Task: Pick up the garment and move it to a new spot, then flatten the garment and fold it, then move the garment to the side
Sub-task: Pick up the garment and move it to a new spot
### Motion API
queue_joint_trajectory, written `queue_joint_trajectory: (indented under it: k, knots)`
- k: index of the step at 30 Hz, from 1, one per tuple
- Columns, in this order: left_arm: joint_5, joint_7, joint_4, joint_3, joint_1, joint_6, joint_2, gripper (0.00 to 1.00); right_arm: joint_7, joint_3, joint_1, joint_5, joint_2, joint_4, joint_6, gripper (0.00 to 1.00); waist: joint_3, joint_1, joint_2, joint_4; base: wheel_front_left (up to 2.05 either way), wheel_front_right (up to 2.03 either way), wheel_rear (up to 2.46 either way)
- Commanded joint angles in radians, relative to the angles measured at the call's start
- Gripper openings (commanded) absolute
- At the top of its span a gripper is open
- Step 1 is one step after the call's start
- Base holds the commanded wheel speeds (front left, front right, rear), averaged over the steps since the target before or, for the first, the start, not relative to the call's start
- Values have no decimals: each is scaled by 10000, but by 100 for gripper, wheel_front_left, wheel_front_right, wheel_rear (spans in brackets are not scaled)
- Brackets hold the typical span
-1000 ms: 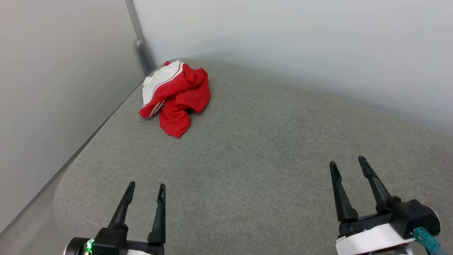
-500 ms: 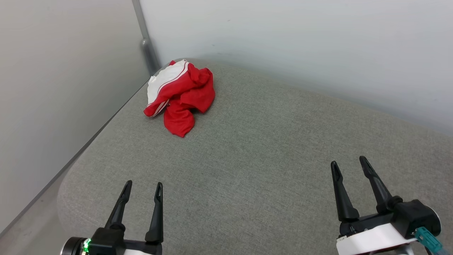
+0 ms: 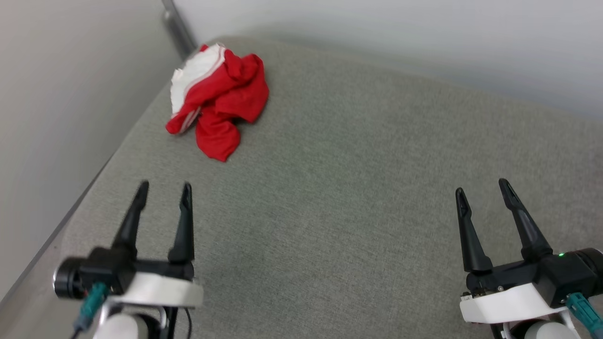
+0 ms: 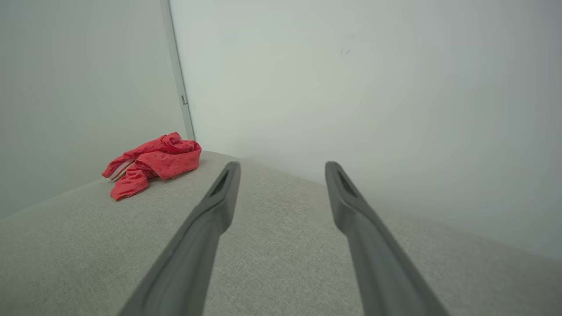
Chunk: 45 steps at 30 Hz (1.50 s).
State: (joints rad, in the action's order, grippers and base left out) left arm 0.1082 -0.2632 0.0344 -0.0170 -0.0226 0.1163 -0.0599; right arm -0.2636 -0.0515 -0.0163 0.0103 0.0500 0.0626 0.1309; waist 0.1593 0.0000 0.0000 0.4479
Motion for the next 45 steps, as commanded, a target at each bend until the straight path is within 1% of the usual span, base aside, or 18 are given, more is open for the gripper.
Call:
queue_joint_trajectory:
  k: [1,5,7,10,14,16,18,20,23,26,28,31,33,36,39,40,41,45]
  knots:
    - [85,-23,-234,-29,-509,61,-241,100,-18,12,-102,-249,4,131,-3,100,762,0,0,-209,0,0,0]
    - [561,-26,-1151,213,-2048,123,-1039,100,-19,143,-255,-883,6,583,-3,100,1636,0,0,-382,0,0,0]
    - [1009,-24,-1768,657,-2806,126,-1682,100,-19,207,-372,-1100,8,798,-3,100,2051,0,0,-512,0,0,0]
    - [1901,110,-2724,1447,-4145,129,-2855,100,-19,265,-546,-1321,82,1093,-3,100,2629,0,0,-718,0,0,0]
    - [3203,1253,-3691,2599,-5949,132,-4453,100,54,327,-704,-1470,221,1469,-3,100,3348,0,0,-967,0,0,0]
    - [3791,1685,-4083,2971,-6871,120,-5244,100,115,290,-757,-1530,278,1634,-3,100,3700,0,0,-1108,0,0,0]
    - [4347,2167,-4475,3521,-7588,122,-5899,100,146,293,-822,-1554,327,1748,-3,100,3963,0,0,-1270,0,0,0]
    - [5327,2862,-4926,3898,-8230,123,-6362,100,168,285,-873,-1552,350,1859,-3,100,4212,0,0,-1432,0,0,0]
    - [7349,4525,-5586,3872,-8990,123,-6617,100,166,303,-902,-1541,379,1947,-3,100,4533,0,0,-1652,0,0,0]
    - [8517,6149,-5989,4083,-9461,123,-7114,100,143,282,-947,-1525,382,1977,-3,100,4792,0,0,-1887,0,0,0]
    - [9089,6877,-6175,4134,-9718,124,-7265,100,123,289,-992,-1514,371,2014,-3,100,4978,0,0,-2000,0,0,0]
    - [9611,7472,-6386,4194,-10022,125,-7431,100,117,258,-1018,-1551,354,2016,-3,100,5234,0,0,-2139,0,0,0]
    - [9724,7674,-6538,4303,-10154,124,-7517,100,116,247,-1030,-1564,354,1969,-3,100,5377,0,0,-2213,0,0,0]
    - [9619,7726,-6780,4570,-10303,124,-7611,100,92,293,-1034,-1556,327,1907,-6,100,5521,0,0,-2280,0,0,0]
    - [9660,7683,-7057,4789,-10356,124,-7554,100,101,291,-1032,-1589,308,1831,-7,100,5597,0,0,-2316,0,0,0]
    - [9674,7638,-7128,4851,-10377,124,-7537,42,94,286,-1033,-1583,302,1791,-7,100,5602,0,0,-2325,0,0,0]
    - [9628,7513,-7189,4894,-10430,124,-7553,0,84,279,-1043,-1591,293,1747,-7,100,5597,0,0,-2332,0,0,0]
    - [9527,6941,-7392,5116,-10519,124,-7623,0,58,208,-1032,-1590,232,1559,-7,100,5374,0,0,-2333,0,0,0]
